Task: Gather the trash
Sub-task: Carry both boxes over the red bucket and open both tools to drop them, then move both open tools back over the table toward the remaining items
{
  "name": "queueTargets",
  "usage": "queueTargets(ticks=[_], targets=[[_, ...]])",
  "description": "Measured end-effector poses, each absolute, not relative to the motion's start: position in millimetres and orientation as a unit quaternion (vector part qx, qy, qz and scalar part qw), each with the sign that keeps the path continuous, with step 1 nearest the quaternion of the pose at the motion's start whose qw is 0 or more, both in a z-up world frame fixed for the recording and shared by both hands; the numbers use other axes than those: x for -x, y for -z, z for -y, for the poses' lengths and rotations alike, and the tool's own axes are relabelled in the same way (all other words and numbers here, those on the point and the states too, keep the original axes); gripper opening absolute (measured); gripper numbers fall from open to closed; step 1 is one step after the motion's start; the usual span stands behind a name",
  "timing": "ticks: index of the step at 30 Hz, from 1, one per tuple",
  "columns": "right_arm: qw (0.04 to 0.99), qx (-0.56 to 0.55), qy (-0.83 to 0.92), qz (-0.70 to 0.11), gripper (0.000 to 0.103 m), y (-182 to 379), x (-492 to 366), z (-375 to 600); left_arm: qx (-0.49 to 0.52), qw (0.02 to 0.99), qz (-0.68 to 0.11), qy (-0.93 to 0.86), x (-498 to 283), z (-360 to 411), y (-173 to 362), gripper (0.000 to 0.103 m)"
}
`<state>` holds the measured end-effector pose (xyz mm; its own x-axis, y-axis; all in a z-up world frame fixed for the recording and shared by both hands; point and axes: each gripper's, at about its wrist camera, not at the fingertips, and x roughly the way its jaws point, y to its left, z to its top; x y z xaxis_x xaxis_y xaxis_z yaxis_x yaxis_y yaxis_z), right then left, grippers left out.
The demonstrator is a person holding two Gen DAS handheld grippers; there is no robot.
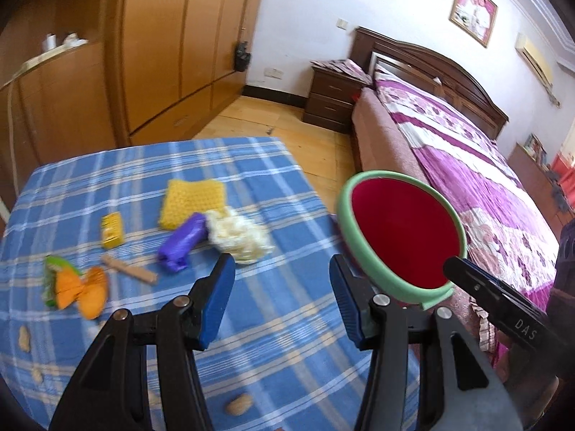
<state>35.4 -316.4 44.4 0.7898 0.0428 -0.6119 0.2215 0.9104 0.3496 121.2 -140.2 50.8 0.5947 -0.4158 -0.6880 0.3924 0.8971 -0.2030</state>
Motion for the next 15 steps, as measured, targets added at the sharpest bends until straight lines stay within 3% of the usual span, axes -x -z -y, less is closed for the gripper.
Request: queueTargets(ticks=[15], targets=[[0.918,-0.186,0.011,-0.35,0.055,-34,-52,260,0.06,0.913,-0.386,0.122,-127,26,-39,0.055]])
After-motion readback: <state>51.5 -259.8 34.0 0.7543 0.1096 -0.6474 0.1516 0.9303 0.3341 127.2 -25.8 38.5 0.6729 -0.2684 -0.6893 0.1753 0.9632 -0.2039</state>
